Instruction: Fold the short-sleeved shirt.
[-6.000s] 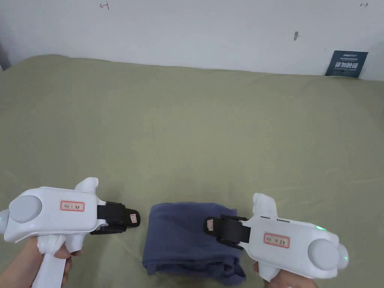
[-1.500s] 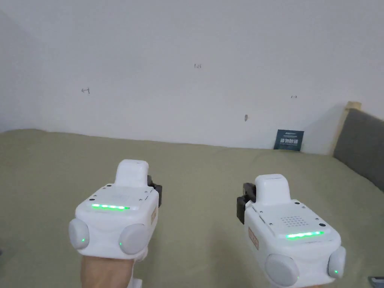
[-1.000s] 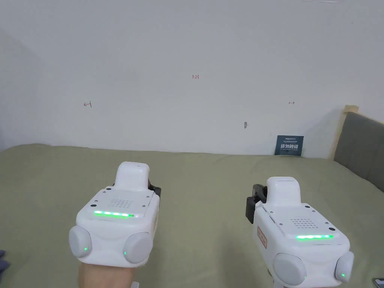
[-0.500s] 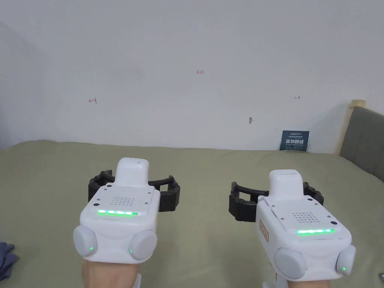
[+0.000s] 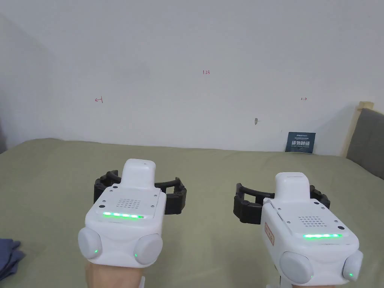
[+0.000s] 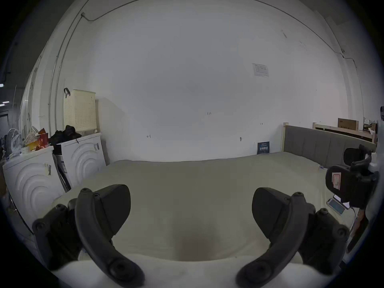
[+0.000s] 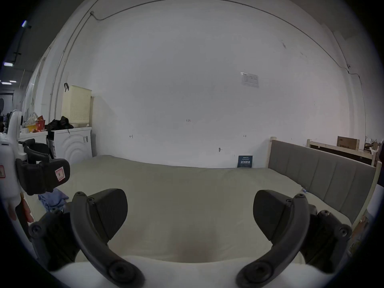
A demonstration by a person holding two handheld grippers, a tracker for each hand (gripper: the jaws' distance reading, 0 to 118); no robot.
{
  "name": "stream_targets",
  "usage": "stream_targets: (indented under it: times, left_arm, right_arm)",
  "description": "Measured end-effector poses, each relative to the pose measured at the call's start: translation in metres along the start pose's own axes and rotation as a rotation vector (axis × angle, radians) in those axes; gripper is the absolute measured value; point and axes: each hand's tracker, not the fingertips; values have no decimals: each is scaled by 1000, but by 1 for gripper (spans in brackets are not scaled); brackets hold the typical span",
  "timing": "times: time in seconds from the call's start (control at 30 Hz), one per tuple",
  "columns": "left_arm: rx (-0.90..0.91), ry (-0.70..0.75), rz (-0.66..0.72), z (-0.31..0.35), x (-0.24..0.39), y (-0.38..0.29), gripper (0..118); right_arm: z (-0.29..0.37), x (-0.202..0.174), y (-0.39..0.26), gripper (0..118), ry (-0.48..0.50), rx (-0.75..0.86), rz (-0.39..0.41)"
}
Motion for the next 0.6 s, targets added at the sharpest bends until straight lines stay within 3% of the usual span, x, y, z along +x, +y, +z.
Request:
stream_targets:
  times: [0.4, 0.5, 0.6]
  left_arm:
    - [-3, -14, 2, 4, -1, 3, 118]
    - [-10, -9, 10, 4, -2, 3, 118]
    - [-9, -6, 13, 4, -2, 3, 118]
  right_arm:
    - [-4, 0, 3, 118, 13, -31, -21]
    - [-5, 3, 3, 118, 75, -35, -38]
    - [-3, 0, 2, 118, 69, -13, -22]
